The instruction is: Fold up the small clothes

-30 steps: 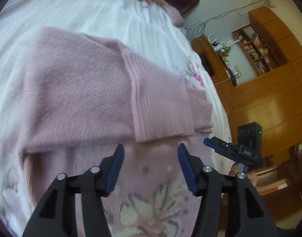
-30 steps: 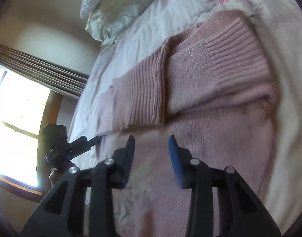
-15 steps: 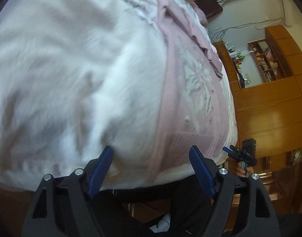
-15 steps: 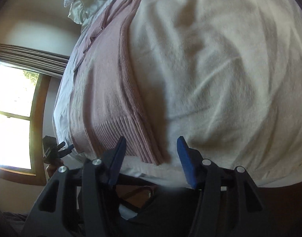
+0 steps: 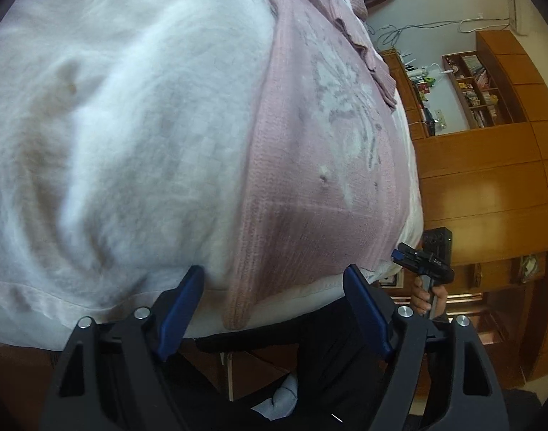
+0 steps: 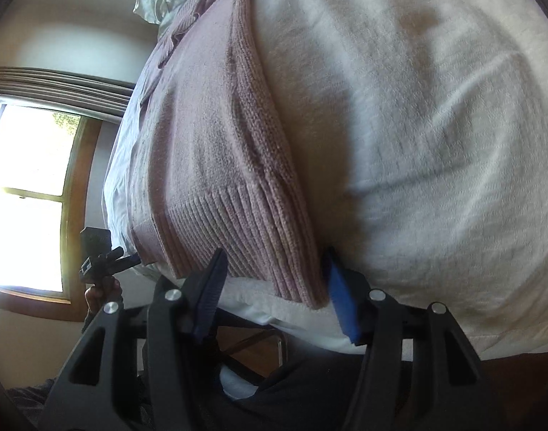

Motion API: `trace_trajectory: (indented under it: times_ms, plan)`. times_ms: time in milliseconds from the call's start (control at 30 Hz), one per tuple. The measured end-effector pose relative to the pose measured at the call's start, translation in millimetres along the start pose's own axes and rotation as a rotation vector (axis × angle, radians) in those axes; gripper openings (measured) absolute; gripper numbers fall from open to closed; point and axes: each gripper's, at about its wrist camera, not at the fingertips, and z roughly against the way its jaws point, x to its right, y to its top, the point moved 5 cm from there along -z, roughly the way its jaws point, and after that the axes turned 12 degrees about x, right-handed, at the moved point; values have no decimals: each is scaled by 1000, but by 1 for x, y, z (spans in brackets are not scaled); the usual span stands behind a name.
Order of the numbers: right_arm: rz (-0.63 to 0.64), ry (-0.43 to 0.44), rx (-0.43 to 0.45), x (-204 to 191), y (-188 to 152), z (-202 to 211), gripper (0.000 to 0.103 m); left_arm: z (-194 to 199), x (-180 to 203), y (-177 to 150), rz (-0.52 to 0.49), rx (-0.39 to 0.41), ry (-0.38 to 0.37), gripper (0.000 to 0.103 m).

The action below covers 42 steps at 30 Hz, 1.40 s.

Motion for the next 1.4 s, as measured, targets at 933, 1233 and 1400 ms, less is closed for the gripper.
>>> trace_trajectory:
  times_ms: [933,1233,1400]
  plan:
    - [-25,182,156,-36,-18,62,6,25,13,-17,218,254,-264,7]
    - [-28,248,215,-61,-39,94,5,46,35,-26,212,308,-382,7]
    - [-72,286,248,-58,-55,114,5,65,35,-43,212,318,-430,7]
